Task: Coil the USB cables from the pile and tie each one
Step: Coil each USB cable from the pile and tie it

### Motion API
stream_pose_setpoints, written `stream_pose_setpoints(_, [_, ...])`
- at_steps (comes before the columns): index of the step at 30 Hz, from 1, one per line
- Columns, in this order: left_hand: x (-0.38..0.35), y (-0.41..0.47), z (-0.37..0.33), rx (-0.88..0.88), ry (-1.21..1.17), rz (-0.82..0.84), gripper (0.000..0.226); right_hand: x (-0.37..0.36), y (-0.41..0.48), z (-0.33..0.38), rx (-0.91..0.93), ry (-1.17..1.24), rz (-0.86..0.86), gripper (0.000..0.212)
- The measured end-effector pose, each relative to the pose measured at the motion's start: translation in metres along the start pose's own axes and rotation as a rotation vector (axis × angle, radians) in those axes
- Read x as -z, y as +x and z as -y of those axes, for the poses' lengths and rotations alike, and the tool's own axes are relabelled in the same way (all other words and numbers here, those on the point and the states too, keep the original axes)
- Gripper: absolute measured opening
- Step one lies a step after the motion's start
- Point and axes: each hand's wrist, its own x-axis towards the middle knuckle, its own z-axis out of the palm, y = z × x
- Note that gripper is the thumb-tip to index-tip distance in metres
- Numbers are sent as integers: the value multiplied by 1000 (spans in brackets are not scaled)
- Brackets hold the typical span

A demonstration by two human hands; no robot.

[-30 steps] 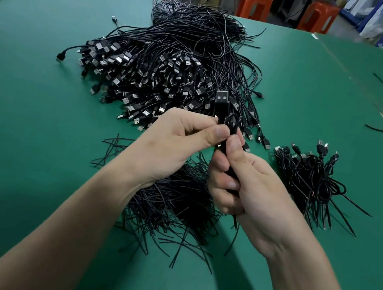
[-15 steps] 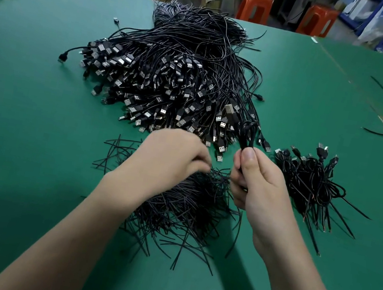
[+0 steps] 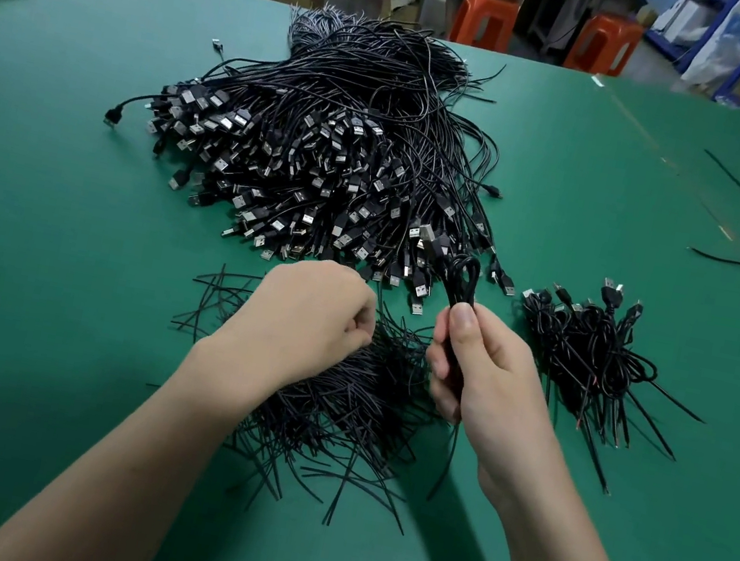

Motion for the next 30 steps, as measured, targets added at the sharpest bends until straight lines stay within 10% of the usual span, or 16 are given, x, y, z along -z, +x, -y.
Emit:
stream_pose_setpoints(8, [21, -3, 25, 121, -139, -7, 10, 0, -1, -5, 9, -40, -17, 36])
stream_pose_setpoints(18, [25, -10, -2, 27, -1063, 128, 19, -15, 6, -4, 167, -150, -88, 37])
stream_pose_setpoints(30, [11, -5, -2, -26, -1555, 227, 24, -15, -4, 10, 84, 135, -43, 38])
